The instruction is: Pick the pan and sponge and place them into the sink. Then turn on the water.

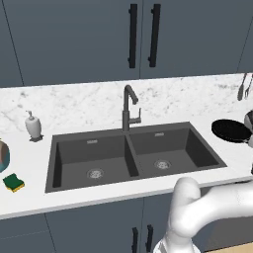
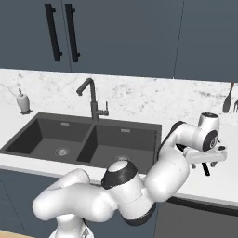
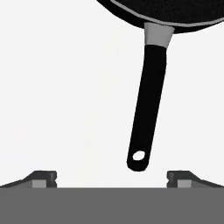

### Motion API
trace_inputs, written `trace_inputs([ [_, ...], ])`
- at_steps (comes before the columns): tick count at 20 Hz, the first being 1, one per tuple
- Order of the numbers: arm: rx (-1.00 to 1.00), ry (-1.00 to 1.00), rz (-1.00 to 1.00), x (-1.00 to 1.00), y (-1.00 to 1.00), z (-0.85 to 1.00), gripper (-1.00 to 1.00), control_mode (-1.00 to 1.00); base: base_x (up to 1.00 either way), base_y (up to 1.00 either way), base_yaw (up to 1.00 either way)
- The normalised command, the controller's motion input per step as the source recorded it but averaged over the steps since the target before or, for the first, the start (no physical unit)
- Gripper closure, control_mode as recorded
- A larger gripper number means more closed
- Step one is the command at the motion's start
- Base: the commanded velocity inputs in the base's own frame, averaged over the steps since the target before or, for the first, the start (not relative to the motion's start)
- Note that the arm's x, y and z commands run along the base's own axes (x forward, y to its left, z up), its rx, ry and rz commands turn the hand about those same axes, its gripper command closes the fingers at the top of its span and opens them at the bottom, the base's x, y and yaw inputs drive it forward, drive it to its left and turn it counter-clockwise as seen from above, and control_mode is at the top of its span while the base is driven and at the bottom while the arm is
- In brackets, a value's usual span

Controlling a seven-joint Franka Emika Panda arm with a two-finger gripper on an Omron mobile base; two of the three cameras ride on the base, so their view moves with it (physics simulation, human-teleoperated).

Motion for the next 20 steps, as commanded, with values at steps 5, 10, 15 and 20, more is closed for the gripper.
trace_inputs([
  [5, 0.00, 0.00, 0.00, 0.21, -0.40, -0.37, -1.00, -1.00, 0.00, 0.00, 0.00],
  [10, 0.00, 0.00, 0.00, 0.27, -0.23, -0.40, -1.00, -1.00, 0.00, 0.00, 0.00],
  [15, 0.00, 0.00, 0.00, 0.26, -0.19, -0.45, -1.00, -1.00, 0.00, 0.00, 0.00],
  [20, 0.00, 0.00, 0.00, 0.03, -0.05, -0.44, 1.00, -1.00, 0.00, 0.00, 0.00],
])
